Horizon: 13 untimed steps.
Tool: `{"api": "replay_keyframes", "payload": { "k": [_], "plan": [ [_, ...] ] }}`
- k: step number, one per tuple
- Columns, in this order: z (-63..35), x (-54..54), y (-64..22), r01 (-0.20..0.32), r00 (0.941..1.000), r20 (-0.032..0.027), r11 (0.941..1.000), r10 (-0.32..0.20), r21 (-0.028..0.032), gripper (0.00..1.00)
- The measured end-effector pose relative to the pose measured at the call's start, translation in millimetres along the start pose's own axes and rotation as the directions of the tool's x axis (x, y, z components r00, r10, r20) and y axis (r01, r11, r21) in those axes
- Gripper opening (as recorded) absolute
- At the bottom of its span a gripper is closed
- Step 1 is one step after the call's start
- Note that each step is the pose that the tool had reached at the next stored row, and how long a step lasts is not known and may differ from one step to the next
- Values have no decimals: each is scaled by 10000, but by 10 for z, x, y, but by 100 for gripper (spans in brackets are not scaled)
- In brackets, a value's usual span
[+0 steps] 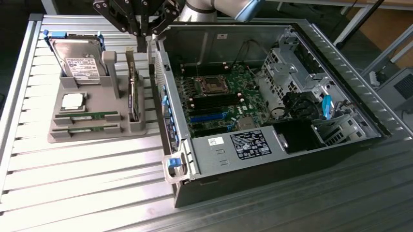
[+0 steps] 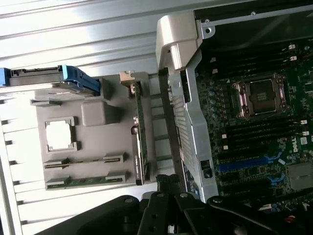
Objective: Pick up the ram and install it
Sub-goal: 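Reach for the ram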
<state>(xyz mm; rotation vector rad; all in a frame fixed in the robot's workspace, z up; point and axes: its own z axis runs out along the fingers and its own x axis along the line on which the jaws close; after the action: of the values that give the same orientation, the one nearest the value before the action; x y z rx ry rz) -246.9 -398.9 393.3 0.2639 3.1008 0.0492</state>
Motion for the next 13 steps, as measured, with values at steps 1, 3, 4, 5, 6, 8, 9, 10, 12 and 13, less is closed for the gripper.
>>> {"api": "replay_keyframes", "payload": {
  "k": [1, 3, 4, 5, 6, 8, 9, 10, 12, 13],
  "plan": [
    [0, 15, -3, 1, 10000, 1, 10000, -1, 5, 9],
    [-1, 39, -7, 1, 10000, 3, 10000, -1, 16, 9],
    [-1, 49, -8, 1, 10000, 4, 10000, -1, 21, 9],
    [-2, 63, -11, 1, 10000, 4, 10000, -2, 27, 9],
    [-2, 73, -13, 1, 10000, 6, 10000, -1, 31, 9],
    [-3, 103, -18, 1, 10000, 7, 10000, -1, 44, 9],
    [-4, 116, -20, 2, 10000, 9, 10000, -2, 51, 9],
    [-4, 129, -22, 2, 10000, 10, 10000, -2, 58, 9],
    [-6, 173, -30, 2, 10000, 13, 10000, -2, 76, 9],
    [-6, 199, -34, 3, 10000, 14, 10000, -3, 83, 9]
  ]
}}
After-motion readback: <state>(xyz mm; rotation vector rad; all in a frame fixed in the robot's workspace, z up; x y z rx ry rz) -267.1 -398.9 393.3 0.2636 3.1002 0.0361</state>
